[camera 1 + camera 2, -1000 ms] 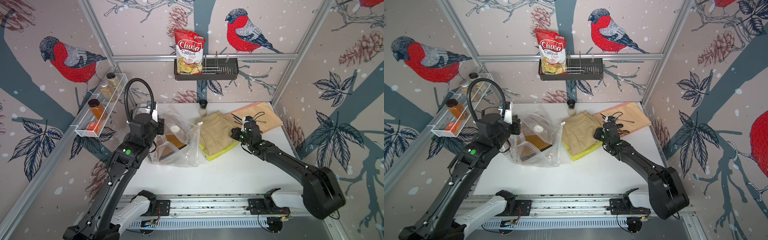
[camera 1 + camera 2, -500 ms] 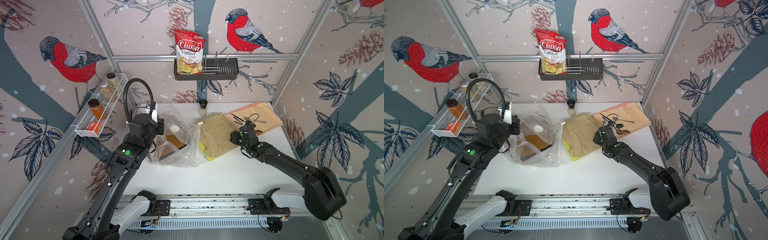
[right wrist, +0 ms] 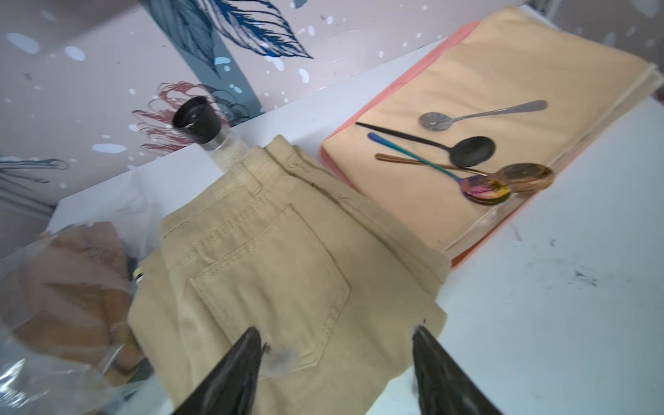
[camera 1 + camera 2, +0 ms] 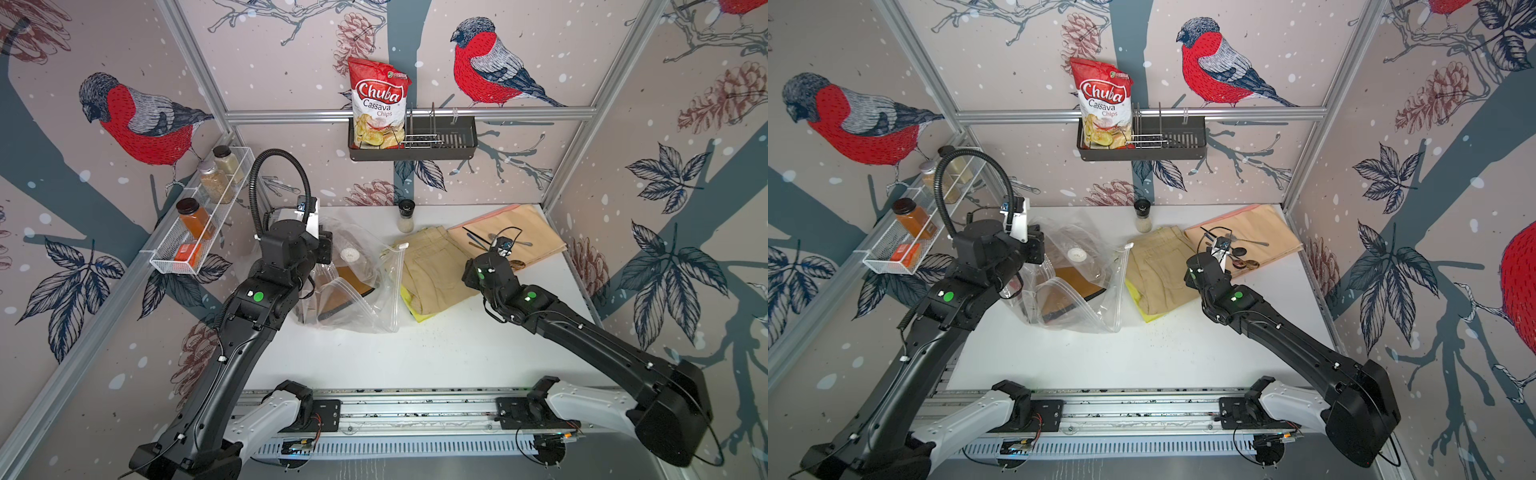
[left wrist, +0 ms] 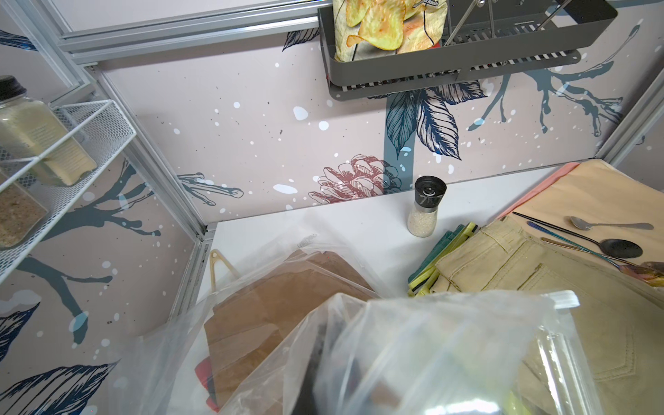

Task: Take the trousers out of the vacuum bag
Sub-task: Place the trousers at the center of the board, then take out the trousers from the vacuum bag.

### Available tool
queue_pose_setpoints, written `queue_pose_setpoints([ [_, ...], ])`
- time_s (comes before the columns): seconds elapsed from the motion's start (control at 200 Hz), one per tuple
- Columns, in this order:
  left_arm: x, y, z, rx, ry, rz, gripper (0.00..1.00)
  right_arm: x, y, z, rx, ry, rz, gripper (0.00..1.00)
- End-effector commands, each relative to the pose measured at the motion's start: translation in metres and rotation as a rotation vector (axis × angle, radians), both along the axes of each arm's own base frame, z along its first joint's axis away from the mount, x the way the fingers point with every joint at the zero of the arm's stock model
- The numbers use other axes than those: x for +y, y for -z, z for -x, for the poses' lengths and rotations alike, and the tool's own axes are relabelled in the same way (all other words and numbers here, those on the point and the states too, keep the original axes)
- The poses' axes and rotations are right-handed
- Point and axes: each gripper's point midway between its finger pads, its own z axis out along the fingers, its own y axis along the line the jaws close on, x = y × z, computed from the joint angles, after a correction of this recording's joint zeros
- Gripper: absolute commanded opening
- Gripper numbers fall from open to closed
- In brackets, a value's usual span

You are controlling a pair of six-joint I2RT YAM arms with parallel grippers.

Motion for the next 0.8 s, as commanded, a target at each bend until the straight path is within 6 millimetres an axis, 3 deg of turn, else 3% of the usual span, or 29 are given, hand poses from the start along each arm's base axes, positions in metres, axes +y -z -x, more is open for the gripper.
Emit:
queue_pose_setpoints([
  [0.0,-0.011,-0.009,-0.001,-0.039,0.064,0.016,0.00,0.047,-0.031,0.004,-0.068,-0.191,-0.159,0.67],
  [0.19,-0.028,-0.008,0.004,-0.042,0.169,0.023,0.00,0.105,-0.087,0.030,-0.140,-0.462,-0.428,0.66],
  [0.355,-0.039,-0.010,0.001,-0.037,0.226,0.022,0.00,0.151,-0.108,0.054,-0.143,-0.600,-0.505,0.66],
  [0.465,-0.047,-0.018,0.001,-0.054,0.267,0.044,0.00,0.182,-0.108,0.066,-0.127,-0.666,-0.548,0.66],
  [0.495,-0.049,-0.020,0.002,-0.059,0.280,0.049,0.00,0.195,-0.099,0.067,-0.103,-0.684,-0.555,0.66],
  [0.6,-0.051,-0.026,0.001,-0.074,0.286,0.054,0.00,0.224,-0.095,0.072,-0.080,-0.727,-0.610,0.66],
  [0.79,-0.059,-0.040,0.000,-0.089,0.311,0.089,0.00,0.259,-0.064,0.061,0.005,-0.697,-0.652,0.64],
])
